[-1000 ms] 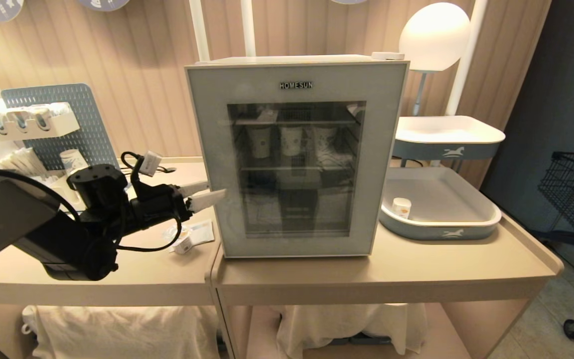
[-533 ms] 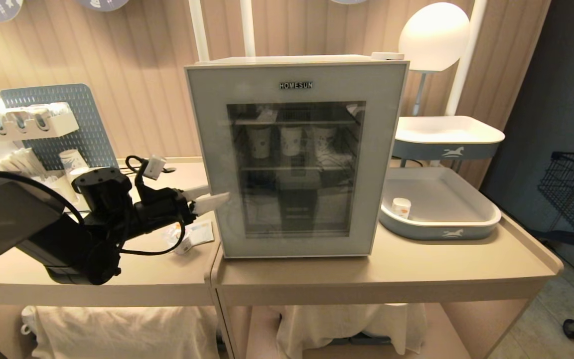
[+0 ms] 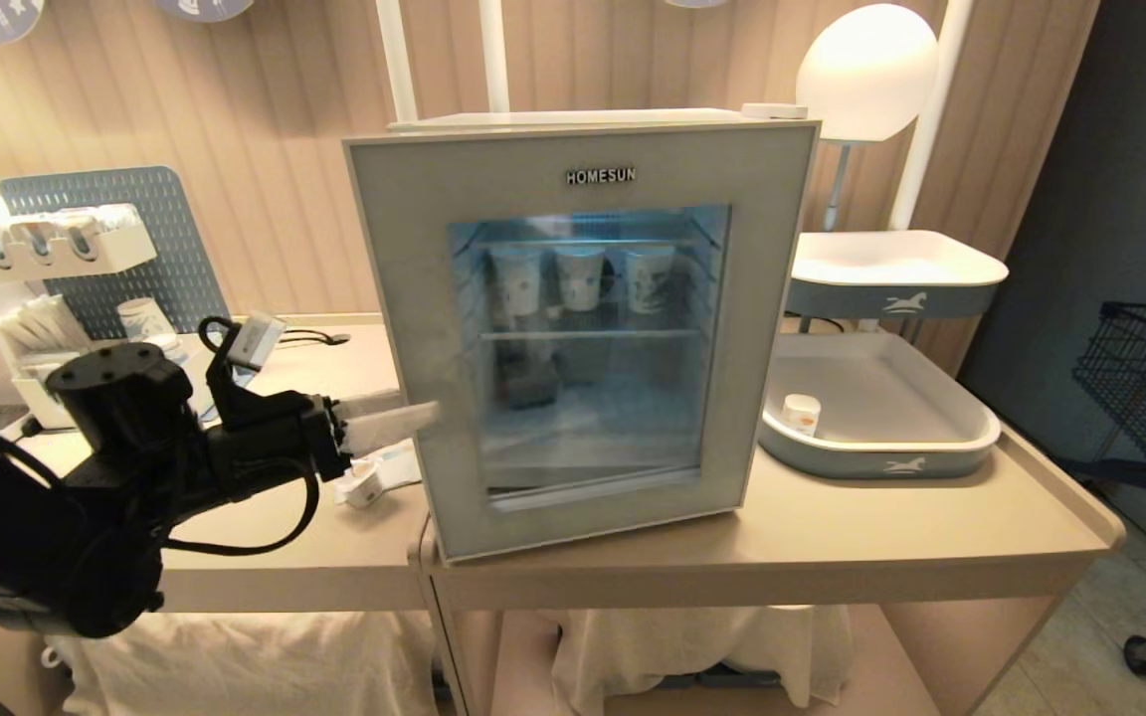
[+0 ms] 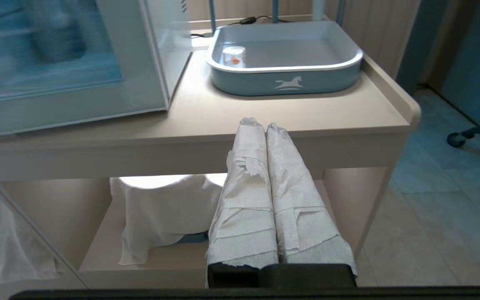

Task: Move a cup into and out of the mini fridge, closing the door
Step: Open the freezer door

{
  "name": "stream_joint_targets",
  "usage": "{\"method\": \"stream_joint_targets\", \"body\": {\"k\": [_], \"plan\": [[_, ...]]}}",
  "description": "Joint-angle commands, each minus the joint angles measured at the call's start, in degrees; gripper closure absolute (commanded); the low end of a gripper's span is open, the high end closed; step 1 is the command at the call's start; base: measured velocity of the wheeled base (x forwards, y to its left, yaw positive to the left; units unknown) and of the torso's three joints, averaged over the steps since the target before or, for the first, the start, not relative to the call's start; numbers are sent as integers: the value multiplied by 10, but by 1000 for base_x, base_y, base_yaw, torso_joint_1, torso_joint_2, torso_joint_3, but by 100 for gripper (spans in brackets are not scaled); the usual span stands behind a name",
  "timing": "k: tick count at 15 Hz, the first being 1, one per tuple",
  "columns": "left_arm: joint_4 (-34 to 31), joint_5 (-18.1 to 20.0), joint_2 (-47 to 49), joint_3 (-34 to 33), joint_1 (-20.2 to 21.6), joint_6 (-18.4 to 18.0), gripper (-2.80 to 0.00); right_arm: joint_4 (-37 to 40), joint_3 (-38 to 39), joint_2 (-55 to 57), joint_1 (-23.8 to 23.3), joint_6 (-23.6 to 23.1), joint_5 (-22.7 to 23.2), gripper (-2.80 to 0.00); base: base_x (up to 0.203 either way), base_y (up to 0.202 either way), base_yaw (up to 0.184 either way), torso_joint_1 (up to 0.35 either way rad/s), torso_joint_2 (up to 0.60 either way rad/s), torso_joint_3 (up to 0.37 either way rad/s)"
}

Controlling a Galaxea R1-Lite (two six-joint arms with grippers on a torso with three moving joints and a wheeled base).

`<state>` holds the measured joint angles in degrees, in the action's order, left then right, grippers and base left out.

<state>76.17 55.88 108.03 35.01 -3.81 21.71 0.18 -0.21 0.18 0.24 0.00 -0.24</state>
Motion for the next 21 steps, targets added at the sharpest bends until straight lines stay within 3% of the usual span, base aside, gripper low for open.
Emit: {"method": "stream_joint_targets", "body": {"k": [1, 6, 8, 11, 15, 16, 18, 21], "plan": [[16, 4, -77, -62, -1, 1, -280, 0, 0, 0, 0, 0, 1, 0, 0, 0, 0, 0, 0, 0], [3, 4, -280, -180, -24, 27, -280, 1, 0, 0, 0, 0, 0, 0, 0, 0, 0, 0, 0, 0], [-82, 0, -394, -195, -26, 35, -280, 1, 0, 1, 0, 0, 0, 0, 0, 0, 0, 0, 0, 0], [-327, -10, -598, -175, -26, 40, -280, 1, 0, 1, 0, 0, 1, 0, 0, 0, 0, 0, 0, 0], [-749, -30, -815, -82, -22, 42, -280, 1, 0, 1, 0, 0, 0, 0, 0, 0, 0, 0, 0, 0], [-789, -46, -829, -77, -20, 39, -280, 1, 0, 1, 0, 0, 0, 0, 0, 0, 0, 0, 0, 0], [-788, -86, -799, -75, -17, 19, -280, 1, 0, 1, 0, 0, 0, 0, 0, 0, 0, 0, 0, 0], [-742, -159, -630, -74, -9, -13, -280, 1, 0, 1, 0, 1, 0, 0, 0, 0, 0, 0, 0, 0]]}}
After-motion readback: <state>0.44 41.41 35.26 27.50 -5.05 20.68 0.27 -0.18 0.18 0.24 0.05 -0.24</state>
